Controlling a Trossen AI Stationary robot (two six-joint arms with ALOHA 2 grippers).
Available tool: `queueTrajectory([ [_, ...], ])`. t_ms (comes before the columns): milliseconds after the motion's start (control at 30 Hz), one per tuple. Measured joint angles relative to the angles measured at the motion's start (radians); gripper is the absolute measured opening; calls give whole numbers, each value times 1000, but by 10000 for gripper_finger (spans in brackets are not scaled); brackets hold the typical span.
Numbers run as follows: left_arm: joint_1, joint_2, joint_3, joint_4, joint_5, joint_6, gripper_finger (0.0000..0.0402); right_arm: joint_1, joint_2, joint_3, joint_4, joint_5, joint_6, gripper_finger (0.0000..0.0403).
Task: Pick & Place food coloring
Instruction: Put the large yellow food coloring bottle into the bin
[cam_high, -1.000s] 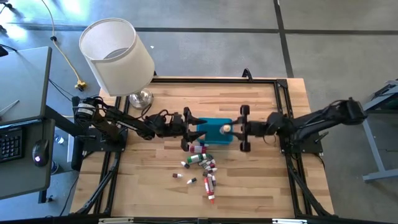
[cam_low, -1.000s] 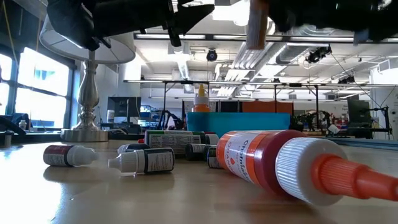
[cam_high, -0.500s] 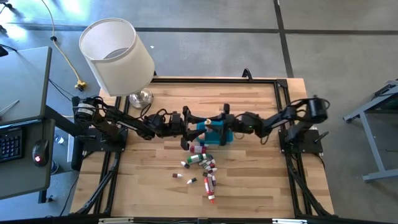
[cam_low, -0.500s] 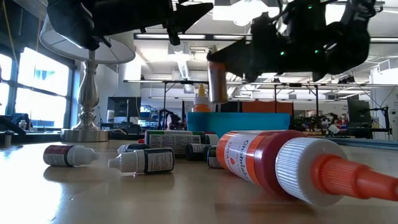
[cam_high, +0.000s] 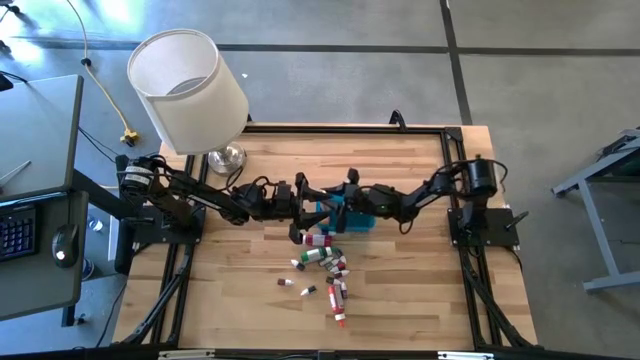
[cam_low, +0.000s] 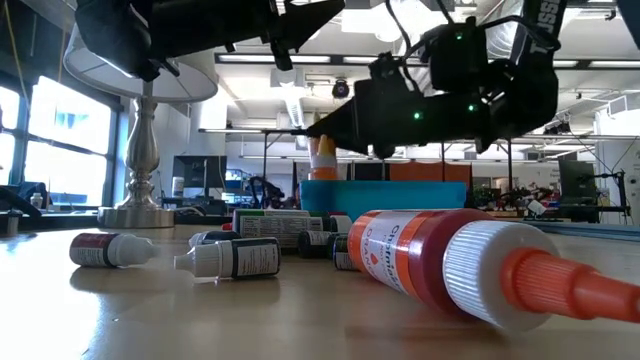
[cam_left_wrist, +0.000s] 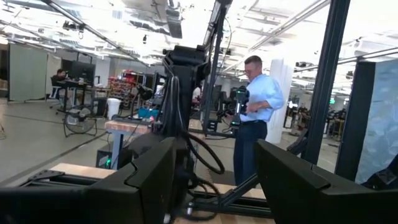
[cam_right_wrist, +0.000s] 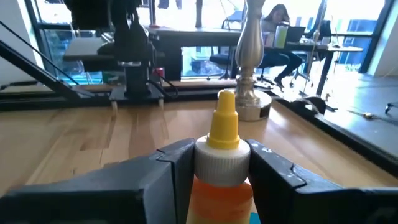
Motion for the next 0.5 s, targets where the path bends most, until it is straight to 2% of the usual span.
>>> queueTrajectory([
  [500,0,0,0,1,0,0,214,-1,14,1,-19,-14,-20,124],
])
